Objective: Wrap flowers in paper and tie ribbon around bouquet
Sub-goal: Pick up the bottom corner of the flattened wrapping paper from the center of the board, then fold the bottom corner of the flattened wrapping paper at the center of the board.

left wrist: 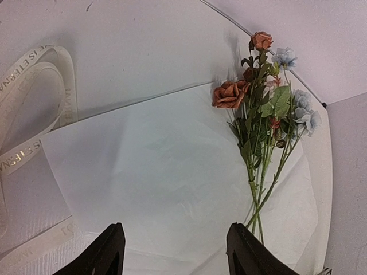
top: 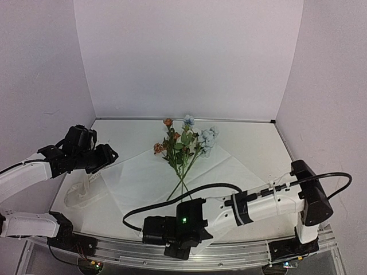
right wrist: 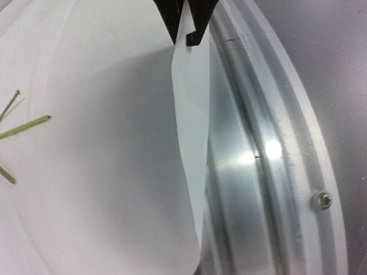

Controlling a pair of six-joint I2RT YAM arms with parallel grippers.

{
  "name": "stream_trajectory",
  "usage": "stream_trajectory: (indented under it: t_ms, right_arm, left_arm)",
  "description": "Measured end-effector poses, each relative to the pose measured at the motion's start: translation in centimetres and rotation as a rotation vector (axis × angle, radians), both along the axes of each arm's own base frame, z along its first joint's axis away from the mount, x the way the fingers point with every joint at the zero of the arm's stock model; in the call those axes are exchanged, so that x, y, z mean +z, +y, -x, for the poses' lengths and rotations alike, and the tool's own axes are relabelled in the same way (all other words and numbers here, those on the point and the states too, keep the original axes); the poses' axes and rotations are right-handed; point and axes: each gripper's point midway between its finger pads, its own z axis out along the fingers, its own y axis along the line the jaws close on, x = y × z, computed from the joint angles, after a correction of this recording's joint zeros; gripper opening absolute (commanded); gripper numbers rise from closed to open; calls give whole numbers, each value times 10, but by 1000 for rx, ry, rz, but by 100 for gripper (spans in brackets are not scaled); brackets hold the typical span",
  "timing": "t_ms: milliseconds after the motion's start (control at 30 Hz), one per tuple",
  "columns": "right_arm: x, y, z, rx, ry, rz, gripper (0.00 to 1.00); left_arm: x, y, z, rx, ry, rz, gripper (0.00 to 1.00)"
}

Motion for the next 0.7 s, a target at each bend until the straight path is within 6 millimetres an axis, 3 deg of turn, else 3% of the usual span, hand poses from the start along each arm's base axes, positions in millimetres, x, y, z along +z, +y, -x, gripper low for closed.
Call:
stream_trajectory:
  t_ms: [300, 433, 533, 700]
  right_arm:
    - [45, -8, -113, -79, -92, -13, 0]
    - [62, 2, -167, -95, -152, -30, 0]
    - [63, 6, -204, -114, -174, -31, 0]
    - [48, 1, -254, -136, -188, -1, 0]
  left_arm:
    - [12, -6, -2, -7, -33, 51, 56]
    - [16, -14, -2, -43, -41, 82, 54]
    - [20, -26, 0, -86, -57, 97, 53]
    - [27, -52, 10, -183, -90, 122, 52]
